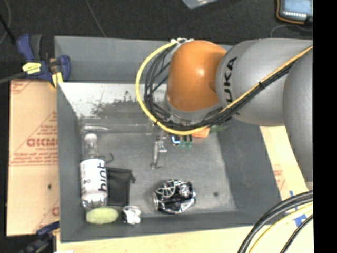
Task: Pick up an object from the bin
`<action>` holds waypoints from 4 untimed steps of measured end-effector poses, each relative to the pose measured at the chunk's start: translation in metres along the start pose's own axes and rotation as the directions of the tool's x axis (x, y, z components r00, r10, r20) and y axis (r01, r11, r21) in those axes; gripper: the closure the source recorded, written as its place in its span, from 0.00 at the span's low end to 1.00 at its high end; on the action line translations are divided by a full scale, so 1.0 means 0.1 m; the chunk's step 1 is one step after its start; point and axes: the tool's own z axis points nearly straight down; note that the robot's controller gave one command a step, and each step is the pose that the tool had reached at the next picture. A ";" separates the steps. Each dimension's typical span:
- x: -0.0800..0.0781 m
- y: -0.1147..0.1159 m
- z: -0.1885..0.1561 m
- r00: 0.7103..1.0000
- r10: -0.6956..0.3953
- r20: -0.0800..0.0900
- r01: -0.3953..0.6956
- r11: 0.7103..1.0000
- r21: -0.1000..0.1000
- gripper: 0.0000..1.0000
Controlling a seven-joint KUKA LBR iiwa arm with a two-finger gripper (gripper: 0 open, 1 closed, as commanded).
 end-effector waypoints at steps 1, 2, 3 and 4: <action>-0.01 0.00 -0.05 1.000 0.002 0.007 -0.002 1.000 -0.001 0.00; 0.22 -0.31 0.24 1.000 -0.014 0.009 0.014 1.000 -0.001 0.00; 0.40 -0.51 0.53 0.999 0.052 0.008 -0.052 0.999 0.000 0.00; 0.60 -0.86 0.86 0.999 -0.045 0.012 0.045 0.999 -0.002 0.00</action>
Offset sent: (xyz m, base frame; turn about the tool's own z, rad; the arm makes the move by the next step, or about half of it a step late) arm -0.0370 -0.0519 -0.0436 -0.0194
